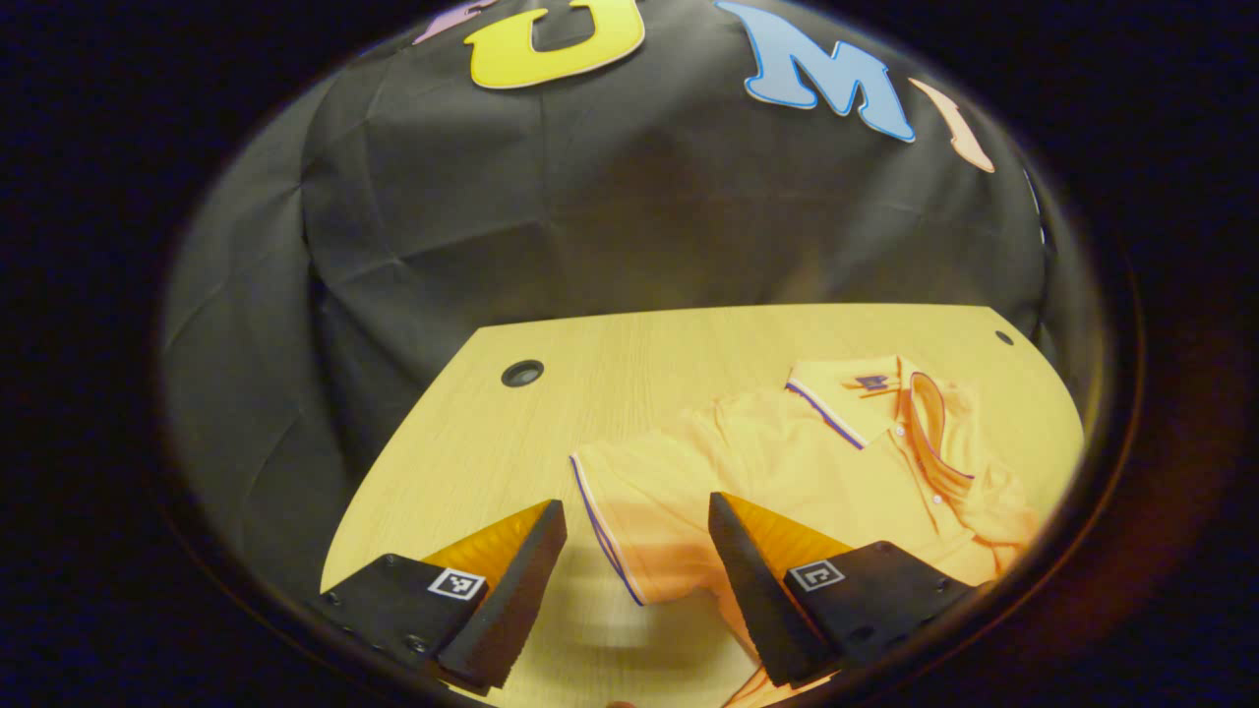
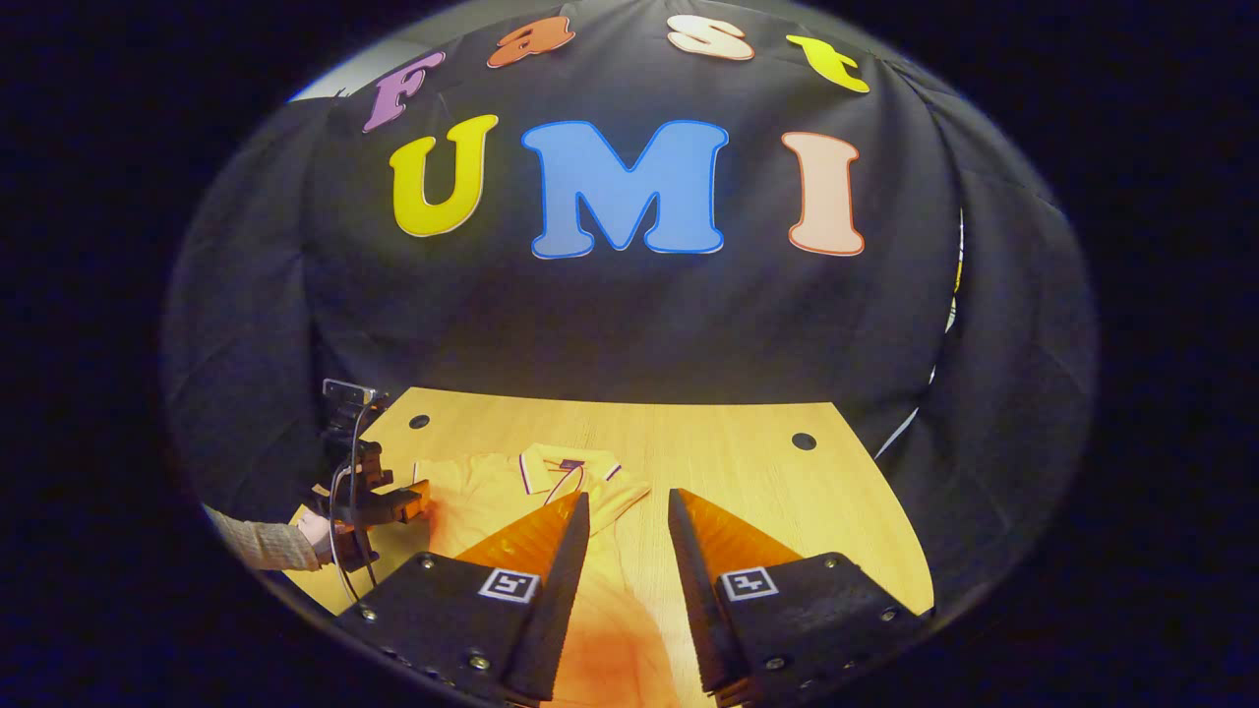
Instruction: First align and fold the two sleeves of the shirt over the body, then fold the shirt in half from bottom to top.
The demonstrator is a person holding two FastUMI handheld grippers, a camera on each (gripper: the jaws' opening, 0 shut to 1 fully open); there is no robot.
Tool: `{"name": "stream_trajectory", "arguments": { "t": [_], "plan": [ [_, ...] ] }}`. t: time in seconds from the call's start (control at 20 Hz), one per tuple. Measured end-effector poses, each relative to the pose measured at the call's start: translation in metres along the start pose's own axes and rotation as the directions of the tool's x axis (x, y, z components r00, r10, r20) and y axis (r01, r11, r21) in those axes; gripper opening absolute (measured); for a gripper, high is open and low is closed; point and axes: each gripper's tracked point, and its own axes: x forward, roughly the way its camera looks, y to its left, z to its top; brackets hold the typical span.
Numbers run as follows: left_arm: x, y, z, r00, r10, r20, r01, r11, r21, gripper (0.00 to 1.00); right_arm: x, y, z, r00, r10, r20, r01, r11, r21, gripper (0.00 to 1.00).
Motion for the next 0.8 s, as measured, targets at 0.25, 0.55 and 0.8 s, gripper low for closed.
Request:
{"name": "stream_trajectory", "arguments": {
  "t": [0.25, 0.55, 0.8],
  "plan": [
    [0.018, 0.003, -0.033, 0.997, 0.008, -0.073, -0.011, 0.999, -0.037, 1.0, -0.005, -0.021, -0.013, 0.998, -0.057, -0.033, 0.058, 0.998, 0.033, 0.53],
    [0.021, -0.005, -0.032, 0.997, -0.024, -0.068, 0.019, 0.997, -0.069, 1.0, -0.009, -0.039, -0.021, 0.994, -0.089, -0.056, 0.093, 0.993, 0.069, 0.53],
    [0.026, -0.021, -0.033, 0.997, -0.017, -0.075, 0.012, 0.998, -0.069, 0.4, -0.014, -0.05, -0.027, 0.992, -0.108, -0.065, 0.114, 0.989, 0.092, 0.53]
  ]
}}
